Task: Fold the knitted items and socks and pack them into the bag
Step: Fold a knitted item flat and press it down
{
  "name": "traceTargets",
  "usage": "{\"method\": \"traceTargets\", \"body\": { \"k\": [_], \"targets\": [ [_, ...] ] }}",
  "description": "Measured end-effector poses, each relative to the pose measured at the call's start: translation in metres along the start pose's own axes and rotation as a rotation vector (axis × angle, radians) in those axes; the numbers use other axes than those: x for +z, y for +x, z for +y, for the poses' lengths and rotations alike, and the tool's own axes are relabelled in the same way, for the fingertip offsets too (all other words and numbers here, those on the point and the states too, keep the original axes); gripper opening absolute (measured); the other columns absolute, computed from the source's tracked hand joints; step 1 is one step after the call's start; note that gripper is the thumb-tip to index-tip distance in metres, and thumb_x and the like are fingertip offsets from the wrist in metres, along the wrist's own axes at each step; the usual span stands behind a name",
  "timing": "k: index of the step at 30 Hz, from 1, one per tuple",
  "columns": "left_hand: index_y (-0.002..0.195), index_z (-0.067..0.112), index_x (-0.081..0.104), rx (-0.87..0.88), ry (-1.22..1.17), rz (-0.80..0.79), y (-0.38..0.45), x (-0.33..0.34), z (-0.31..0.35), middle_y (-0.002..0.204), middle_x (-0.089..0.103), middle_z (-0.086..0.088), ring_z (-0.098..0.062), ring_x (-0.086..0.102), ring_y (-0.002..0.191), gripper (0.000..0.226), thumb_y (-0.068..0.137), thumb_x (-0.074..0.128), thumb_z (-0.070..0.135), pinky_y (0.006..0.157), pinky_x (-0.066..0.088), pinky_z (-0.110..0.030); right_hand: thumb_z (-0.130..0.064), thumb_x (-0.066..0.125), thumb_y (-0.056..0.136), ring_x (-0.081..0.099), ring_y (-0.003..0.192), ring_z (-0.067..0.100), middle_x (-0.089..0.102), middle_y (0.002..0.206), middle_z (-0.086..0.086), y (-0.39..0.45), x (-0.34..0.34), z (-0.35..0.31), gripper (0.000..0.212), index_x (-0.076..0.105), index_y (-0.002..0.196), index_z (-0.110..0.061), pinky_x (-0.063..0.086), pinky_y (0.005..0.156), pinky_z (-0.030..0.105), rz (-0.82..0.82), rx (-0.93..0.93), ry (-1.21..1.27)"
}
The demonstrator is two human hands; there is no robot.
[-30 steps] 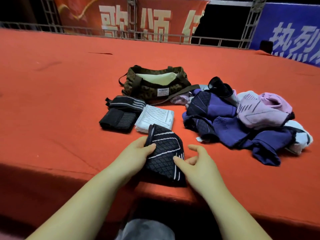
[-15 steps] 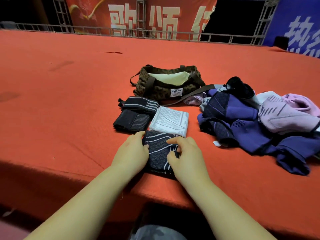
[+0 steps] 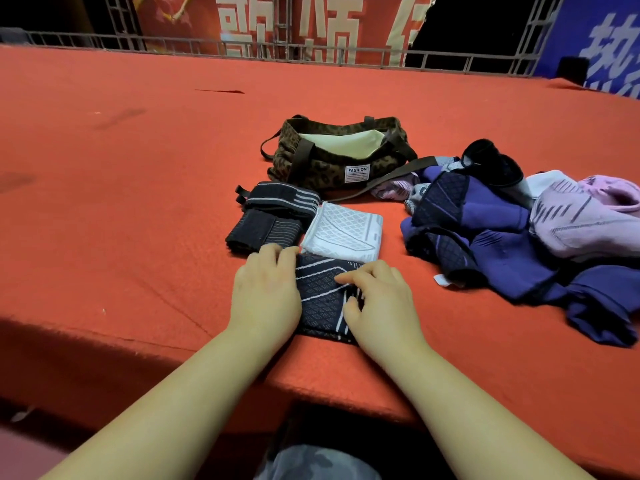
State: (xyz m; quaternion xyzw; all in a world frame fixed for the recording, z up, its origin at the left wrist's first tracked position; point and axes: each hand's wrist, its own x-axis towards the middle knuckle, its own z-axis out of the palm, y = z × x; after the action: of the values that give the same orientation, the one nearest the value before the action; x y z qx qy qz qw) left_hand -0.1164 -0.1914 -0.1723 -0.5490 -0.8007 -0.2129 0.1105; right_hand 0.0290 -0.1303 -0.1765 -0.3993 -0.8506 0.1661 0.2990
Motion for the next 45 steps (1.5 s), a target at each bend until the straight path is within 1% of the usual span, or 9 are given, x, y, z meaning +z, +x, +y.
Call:
{"method": "traceTargets", "body": {
  "k": [4, 9, 15, 21, 24, 27, 37, 40, 45],
  "targets": [
    [0.115, 0.007, 0.065, 0.361, -0.044, -0.115, -0.001, 0.004, -0.008, 0.119, 0.064, -0.014, -0.03, 0.064, 0.103, 0.053, 0.076, 0.031, 0.02, 0.085, 0.053, -0.039, -0.018, 0.04, 0.081, 0.04, 0.131, 0.025, 0.048, 0.139, 0.004, 0.004, -0.001, 0.005, 0.051, 0.058, 0.129, -0.022, 0.027, 0.109, 0.036, -0.16, -0.133, -0.116],
    [0.151, 0.021, 0.011, 0.244, -0.07, -0.455, -0.007, 0.0, -0.025, 0.159, 0.003, 0.006, -0.007, 0.004, 0.146, 0.095, 0.066, -0.007, 0.058, 0.114, -0.001, -0.019, -0.045, 0.027, 0.1, -0.006, 0.146, 0.01, -0.003, 0.16, -0.004, 0.003, -0.007, 0.013, 0.055, 0.012, 0.151, -0.03, -0.002, 0.118, 0.03, -0.492, -0.151, -0.242],
    [0.152, 0.023, -0.003, 0.212, 0.098, -0.553, -0.006, -0.005, -0.019, 0.159, -0.008, 0.007, -0.013, -0.006, 0.146, 0.092, 0.07, -0.01, 0.064, 0.118, -0.001, -0.031, -0.054, 0.025, 0.097, -0.008, 0.146, 0.012, -0.006, 0.16, -0.002, 0.006, -0.011, 0.012, 0.063, 0.006, 0.152, -0.028, -0.002, 0.119, 0.033, -0.547, -0.174, -0.303],
    [0.151, 0.013, 0.01, 0.221, 0.417, -0.506, 0.003, -0.023, 0.014, 0.159, 0.012, -0.004, -0.025, 0.003, 0.147, 0.062, 0.096, 0.018, 0.039, 0.118, 0.003, -0.041, -0.051, 0.037, 0.096, 0.016, 0.144, 0.015, 0.02, 0.157, -0.002, -0.005, -0.026, 0.024, 0.058, 0.029, 0.147, -0.025, 0.012, 0.117, 0.031, -0.404, -0.205, -0.209],
    [0.126, 0.0, 0.056, 0.404, 0.186, -0.183, 0.005, -0.024, 0.053, 0.122, 0.062, -0.017, -0.037, 0.055, 0.118, 0.068, 0.071, 0.026, 0.025, 0.1, 0.042, -0.046, -0.048, 0.039, 0.085, 0.048, 0.125, 0.022, 0.054, 0.135, 0.003, -0.013, -0.044, 0.043, 0.053, 0.057, 0.127, -0.02, 0.036, 0.106, 0.037, -0.229, -0.203, -0.171],
    [0.132, 0.01, 0.053, 0.369, -0.11, -0.187, 0.001, -0.017, 0.1, 0.128, 0.059, -0.008, -0.026, 0.053, 0.12, 0.066, 0.073, 0.027, 0.026, 0.103, 0.038, -0.031, -0.037, 0.044, 0.078, 0.062, 0.096, 0.027, 0.067, 0.102, 0.002, -0.018, -0.064, 0.075, 0.038, 0.067, 0.101, -0.016, 0.051, 0.086, 0.041, -0.007, -0.175, -0.182],
    [0.112, 0.014, 0.068, -0.258, -0.836, -0.242, 0.043, 0.053, 0.182, 0.112, 0.068, -0.007, -0.022, 0.06, 0.11, 0.034, 0.094, 0.051, 0.036, 0.091, 0.044, -0.032, -0.048, 0.05, 0.07, 0.059, 0.083, 0.023, 0.064, 0.087, -0.003, 0.01, -0.093, 0.131, 0.041, 0.065, 0.097, -0.021, 0.046, 0.074, 0.035, 0.209, -0.051, -0.3],
    [0.078, 0.014, 0.069, -0.333, -0.912, -0.165, 0.058, 0.062, 0.187, 0.071, 0.067, -0.002, -0.024, 0.061, 0.077, 0.028, 0.088, 0.058, 0.039, 0.069, 0.045, -0.034, -0.042, 0.059, 0.064, 0.061, 0.076, 0.024, 0.065, 0.077, -0.002, 0.023, -0.083, 0.135, 0.037, 0.069, 0.094, -0.024, 0.047, 0.071, 0.034, 0.198, -0.026, -0.322],
    [0.093, 0.018, 0.07, -0.311, -1.079, -0.172, 0.063, 0.079, 0.186, 0.076, 0.072, -0.002, -0.025, 0.069, 0.076, 0.033, 0.073, 0.06, 0.042, 0.077, 0.055, -0.048, -0.027, 0.063, 0.063, 0.062, 0.071, 0.02, 0.065, 0.072, -0.005, 0.026, -0.081, 0.153, 0.023, 0.073, 0.084, -0.025, 0.031, 0.072, 0.026, 0.317, -0.058, -0.196]
  ]
}}
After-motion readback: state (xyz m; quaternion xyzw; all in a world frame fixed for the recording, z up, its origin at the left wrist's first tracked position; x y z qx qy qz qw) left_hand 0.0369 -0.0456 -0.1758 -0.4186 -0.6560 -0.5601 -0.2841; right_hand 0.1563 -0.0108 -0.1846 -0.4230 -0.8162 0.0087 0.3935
